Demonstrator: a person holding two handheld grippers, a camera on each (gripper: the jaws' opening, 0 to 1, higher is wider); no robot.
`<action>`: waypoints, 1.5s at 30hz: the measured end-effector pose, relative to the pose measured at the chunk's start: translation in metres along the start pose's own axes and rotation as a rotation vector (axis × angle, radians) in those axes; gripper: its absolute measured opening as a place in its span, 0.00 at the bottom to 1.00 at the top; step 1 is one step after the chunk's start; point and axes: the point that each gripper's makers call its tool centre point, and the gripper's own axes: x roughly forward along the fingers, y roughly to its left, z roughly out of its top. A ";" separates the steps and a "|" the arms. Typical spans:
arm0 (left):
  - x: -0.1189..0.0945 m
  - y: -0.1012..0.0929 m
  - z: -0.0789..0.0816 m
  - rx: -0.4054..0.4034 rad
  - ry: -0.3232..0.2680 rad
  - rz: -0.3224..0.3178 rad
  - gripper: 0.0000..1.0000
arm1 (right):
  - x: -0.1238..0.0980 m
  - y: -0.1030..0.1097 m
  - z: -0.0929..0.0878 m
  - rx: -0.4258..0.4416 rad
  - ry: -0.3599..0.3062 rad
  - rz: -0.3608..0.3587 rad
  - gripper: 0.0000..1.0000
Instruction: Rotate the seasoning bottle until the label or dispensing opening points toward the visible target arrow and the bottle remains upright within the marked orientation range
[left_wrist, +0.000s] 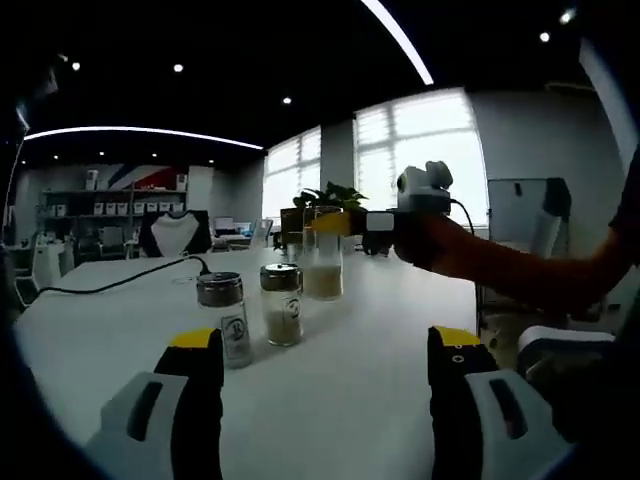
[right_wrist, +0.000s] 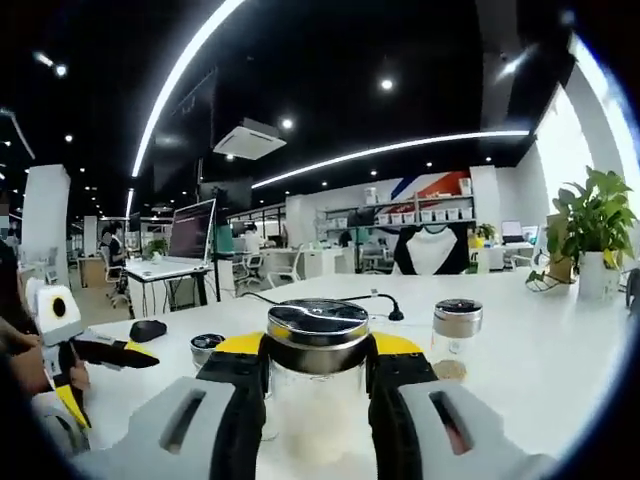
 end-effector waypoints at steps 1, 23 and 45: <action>0.000 0.000 0.000 0.019 0.001 0.002 0.88 | -0.001 0.003 0.000 0.000 -0.001 0.007 0.36; 0.006 -0.023 0.008 0.007 -0.075 -0.080 0.65 | -0.025 0.094 -0.003 -0.020 -0.020 0.251 0.36; 0.005 -0.044 0.012 0.059 -0.083 -0.170 0.57 | -0.046 0.172 -0.004 -0.008 -0.023 0.623 0.36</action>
